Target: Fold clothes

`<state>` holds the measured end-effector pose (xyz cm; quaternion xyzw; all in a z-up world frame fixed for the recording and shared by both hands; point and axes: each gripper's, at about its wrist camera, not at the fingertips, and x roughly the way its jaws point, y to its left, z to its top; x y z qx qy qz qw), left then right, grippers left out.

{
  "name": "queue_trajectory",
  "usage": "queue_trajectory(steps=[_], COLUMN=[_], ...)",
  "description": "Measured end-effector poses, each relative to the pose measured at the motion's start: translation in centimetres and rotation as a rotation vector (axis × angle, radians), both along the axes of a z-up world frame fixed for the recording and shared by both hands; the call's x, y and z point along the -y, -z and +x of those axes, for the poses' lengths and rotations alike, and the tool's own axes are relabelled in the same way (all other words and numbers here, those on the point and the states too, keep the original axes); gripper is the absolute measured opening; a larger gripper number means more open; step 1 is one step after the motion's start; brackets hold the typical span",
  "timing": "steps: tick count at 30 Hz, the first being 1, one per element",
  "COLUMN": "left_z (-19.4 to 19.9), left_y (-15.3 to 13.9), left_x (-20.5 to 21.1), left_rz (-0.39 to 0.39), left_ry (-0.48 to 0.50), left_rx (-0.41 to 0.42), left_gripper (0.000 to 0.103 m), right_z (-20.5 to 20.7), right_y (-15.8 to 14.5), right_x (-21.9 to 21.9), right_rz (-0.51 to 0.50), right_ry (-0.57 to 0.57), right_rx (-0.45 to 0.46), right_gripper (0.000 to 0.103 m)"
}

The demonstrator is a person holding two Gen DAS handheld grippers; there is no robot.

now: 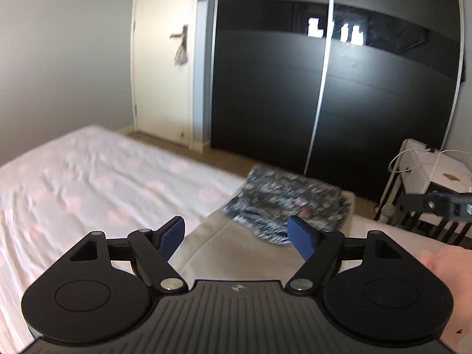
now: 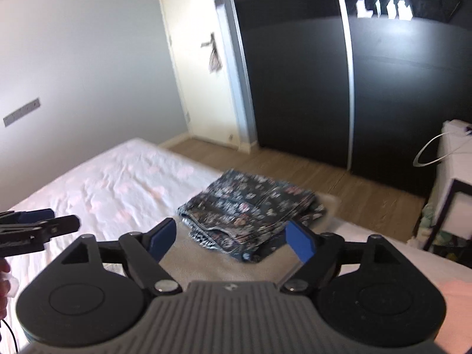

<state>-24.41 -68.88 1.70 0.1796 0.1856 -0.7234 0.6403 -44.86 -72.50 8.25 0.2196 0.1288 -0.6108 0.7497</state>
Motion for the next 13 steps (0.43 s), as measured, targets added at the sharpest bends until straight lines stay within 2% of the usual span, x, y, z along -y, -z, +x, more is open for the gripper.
queue_trajectory(steps=[4,7,11,13], left_z=[-2.9,-5.0,-6.7,-7.5], left_y=[-0.4,0.0,1.1,1.6], left_x=[-2.2,-4.4,-6.5,-7.2], left_rz=[-0.053,-0.109,-0.105,-0.094], left_ry=[-0.026,-0.068,-0.073,-0.081], left_rx=[0.042,0.098,0.137,0.152], left_gripper=[0.076,0.077,0.079,0.08], right_z=[-0.6,-0.9,-0.7,-0.3], right_y=[-0.5,0.2,1.6,2.3], right_x=[-4.6,-6.9,-9.5,-10.7], right_rz=[-0.063,-0.057,-0.05,-0.05], right_ry=[0.051,0.069,0.088,0.071], right_rx=[-0.027,0.0,0.002,-0.029], right_gripper=[0.088,0.088,0.088,0.088])
